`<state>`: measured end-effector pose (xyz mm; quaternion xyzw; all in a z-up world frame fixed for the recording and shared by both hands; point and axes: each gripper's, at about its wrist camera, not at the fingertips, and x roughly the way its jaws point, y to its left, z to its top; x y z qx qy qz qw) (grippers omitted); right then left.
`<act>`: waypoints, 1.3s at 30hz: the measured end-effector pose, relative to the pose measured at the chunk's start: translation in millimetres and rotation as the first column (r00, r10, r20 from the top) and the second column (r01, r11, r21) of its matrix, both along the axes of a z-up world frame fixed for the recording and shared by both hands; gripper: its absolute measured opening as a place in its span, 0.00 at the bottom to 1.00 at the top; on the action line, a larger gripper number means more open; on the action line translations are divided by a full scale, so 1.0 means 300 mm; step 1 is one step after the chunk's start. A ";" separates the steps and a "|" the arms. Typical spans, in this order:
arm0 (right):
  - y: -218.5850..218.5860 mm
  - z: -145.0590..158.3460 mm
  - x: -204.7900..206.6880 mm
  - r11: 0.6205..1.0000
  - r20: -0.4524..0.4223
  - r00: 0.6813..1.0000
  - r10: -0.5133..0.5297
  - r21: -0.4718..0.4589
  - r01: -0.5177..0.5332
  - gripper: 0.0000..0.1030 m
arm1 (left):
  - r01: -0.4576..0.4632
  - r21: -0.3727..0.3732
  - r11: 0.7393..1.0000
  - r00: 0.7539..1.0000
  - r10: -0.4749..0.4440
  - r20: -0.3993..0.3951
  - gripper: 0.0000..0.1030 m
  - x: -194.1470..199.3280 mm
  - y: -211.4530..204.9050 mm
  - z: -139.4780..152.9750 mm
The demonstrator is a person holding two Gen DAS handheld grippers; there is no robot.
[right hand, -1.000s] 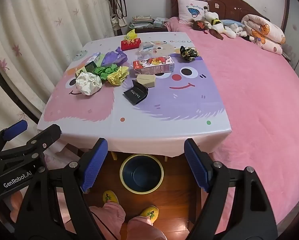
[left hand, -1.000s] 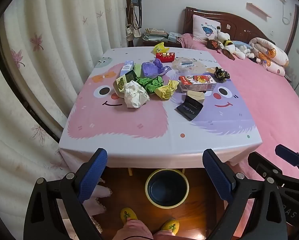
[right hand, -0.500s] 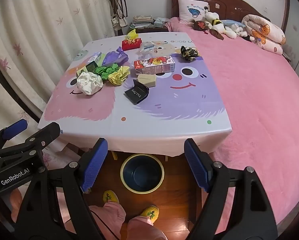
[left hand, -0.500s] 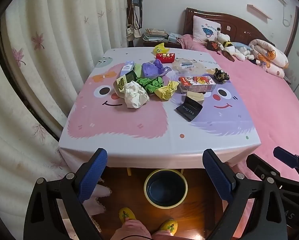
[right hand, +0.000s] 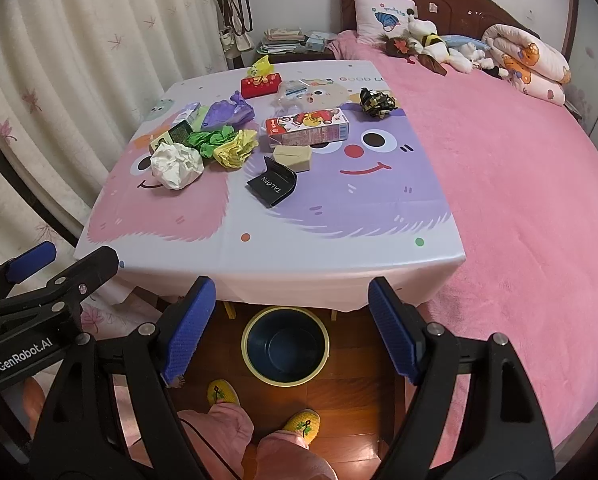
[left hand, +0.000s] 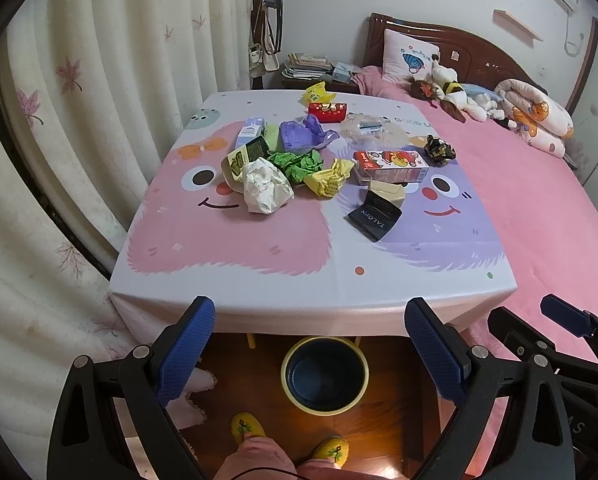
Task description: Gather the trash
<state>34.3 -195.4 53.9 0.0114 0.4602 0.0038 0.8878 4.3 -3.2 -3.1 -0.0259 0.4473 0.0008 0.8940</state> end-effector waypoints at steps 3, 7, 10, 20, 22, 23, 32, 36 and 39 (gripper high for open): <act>-0.002 0.002 0.008 1.000 -0.002 1.000 0.000 0.001 0.000 0.74 | 0.000 -0.004 1.000 1.000 0.000 -0.002 0.94 -0.001 0.006 0.000; 0.006 -0.011 0.005 1.000 -0.004 1.000 0.002 0.001 -0.002 0.75 | -0.003 -0.004 1.000 1.000 0.003 -0.010 0.94 0.011 -0.008 -0.016; 0.004 -0.009 0.009 1.000 -0.004 1.000 0.001 0.002 -0.001 0.74 | -0.003 -0.007 1.000 1.000 0.003 -0.009 0.94 0.011 -0.003 -0.019; 0.003 -0.003 0.015 1.000 -0.009 1.000 0.000 0.003 0.000 0.74 | -0.001 -0.010 1.000 1.000 0.001 -0.012 0.94 0.015 0.002 -0.020; 0.001 -0.013 0.014 1.000 -0.011 1.000 0.000 0.003 0.000 0.74 | -0.002 -0.012 1.000 1.000 0.001 -0.013 0.94 0.015 0.003 -0.019; 0.003 -0.016 0.010 1.000 -0.012 1.000 -0.001 0.003 0.001 0.74 | -0.001 -0.012 1.000 1.000 0.001 -0.013 0.94 0.015 0.003 -0.019; 0.006 -0.016 0.013 1.000 -0.015 1.000 0.001 0.005 -0.001 0.74 | -0.003 -0.013 1.000 1.000 0.003 -0.014 0.94 0.014 0.006 -0.020; 0.010 -0.025 0.011 1.000 -0.015 1.000 0.002 0.005 -0.002 0.74 | -0.003 -0.014 1.000 1.000 0.003 -0.015 0.94 0.015 0.007 -0.020; 0.011 -0.023 0.012 1.000 -0.017 1.000 0.002 0.005 -0.002 0.74 | -0.003 -0.014 1.000 1.000 0.003 -0.015 0.94 0.016 0.007 -0.020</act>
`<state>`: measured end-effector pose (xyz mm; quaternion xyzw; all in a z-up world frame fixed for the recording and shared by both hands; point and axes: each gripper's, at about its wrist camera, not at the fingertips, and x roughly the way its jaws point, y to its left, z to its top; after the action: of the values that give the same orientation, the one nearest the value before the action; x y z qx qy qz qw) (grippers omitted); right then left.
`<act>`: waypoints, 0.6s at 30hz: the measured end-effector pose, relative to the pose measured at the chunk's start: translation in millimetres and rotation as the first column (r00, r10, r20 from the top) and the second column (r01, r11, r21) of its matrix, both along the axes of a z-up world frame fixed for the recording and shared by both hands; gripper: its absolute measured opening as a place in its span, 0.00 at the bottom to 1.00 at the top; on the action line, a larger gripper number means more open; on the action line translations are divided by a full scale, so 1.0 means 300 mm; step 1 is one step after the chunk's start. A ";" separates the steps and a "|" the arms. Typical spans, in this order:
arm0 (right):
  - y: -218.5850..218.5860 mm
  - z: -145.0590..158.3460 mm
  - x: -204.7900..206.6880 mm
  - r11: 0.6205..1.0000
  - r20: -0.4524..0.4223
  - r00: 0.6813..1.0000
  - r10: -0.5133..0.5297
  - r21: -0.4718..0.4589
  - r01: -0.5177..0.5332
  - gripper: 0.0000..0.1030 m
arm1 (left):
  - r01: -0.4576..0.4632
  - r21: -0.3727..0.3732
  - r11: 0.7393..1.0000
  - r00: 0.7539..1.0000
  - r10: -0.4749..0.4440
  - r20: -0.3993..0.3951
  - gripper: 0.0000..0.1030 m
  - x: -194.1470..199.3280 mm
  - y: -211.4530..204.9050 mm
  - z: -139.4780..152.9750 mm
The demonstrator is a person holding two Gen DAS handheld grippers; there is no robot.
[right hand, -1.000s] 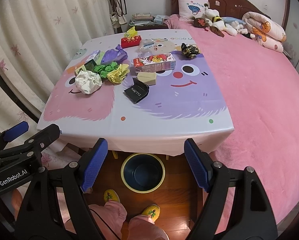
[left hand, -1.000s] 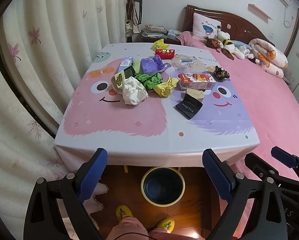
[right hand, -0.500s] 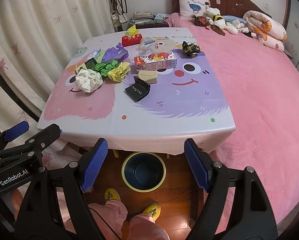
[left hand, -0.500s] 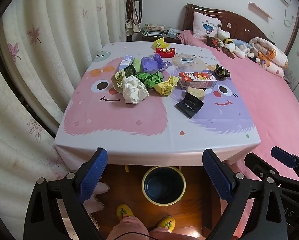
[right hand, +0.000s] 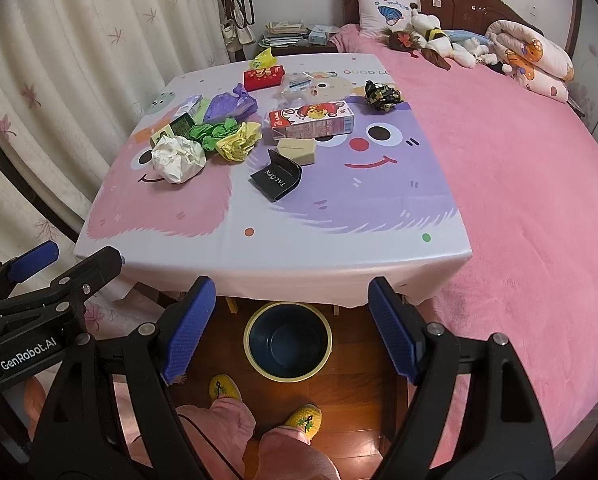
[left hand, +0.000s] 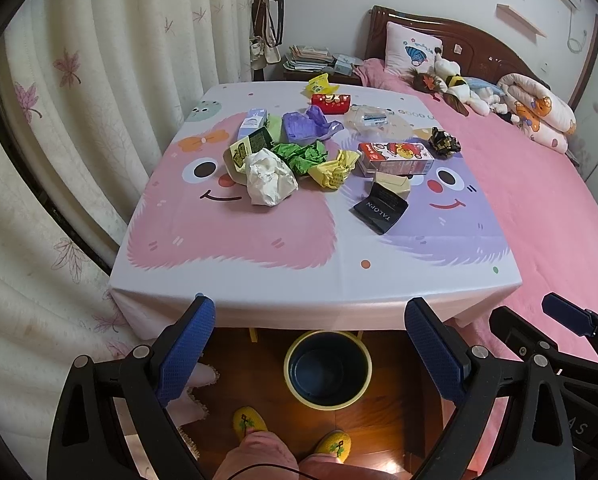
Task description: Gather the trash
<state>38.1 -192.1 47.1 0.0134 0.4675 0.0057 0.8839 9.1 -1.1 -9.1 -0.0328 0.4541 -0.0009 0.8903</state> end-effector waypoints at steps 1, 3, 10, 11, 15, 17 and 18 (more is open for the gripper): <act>-0.001 0.004 0.001 1.000 0.000 1.000 0.000 0.000 0.000 0.74 | 0.000 0.000 1.000 1.000 0.000 0.000 0.94 0.002 -0.002 -0.003; -0.001 0.006 0.001 1.000 -0.001 1.000 0.000 0.000 0.000 0.74 | 0.000 0.000 1.000 1.000 0.000 -0.001 0.94 0.001 0.000 0.000; 0.008 -0.006 -0.005 1.000 -0.003 1.000 0.001 0.001 -0.001 0.74 | 0.000 0.000 1.000 1.000 0.000 -0.002 0.94 0.003 0.000 -0.001; 0.008 -0.005 -0.005 1.000 -0.003 1.000 0.001 0.001 -0.001 0.74 | 0.000 -0.001 1.000 1.000 0.000 -0.002 0.94 0.002 0.001 0.000; 0.010 -0.008 -0.006 1.000 -0.002 1.000 0.001 0.001 -0.001 0.74 | 0.000 -0.001 1.000 1.000 0.000 -0.002 0.94 0.006 0.000 -0.003; 0.015 -0.014 -0.008 1.000 -0.003 1.000 0.001 0.001 -0.001 0.74 | 0.000 -0.001 1.000 1.000 0.000 -0.003 0.94 0.007 0.001 -0.002; 0.016 -0.017 -0.009 1.000 -0.003 1.000 0.002 0.001 -0.002 0.74 | 0.000 -0.001 1.000 1.000 0.000 -0.003 0.94 0.004 0.003 0.001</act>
<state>35.4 -187.2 42.1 0.0136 0.4690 0.0068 0.8831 10.2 -0.3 -8.8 -0.0333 0.4556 -0.0011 0.8896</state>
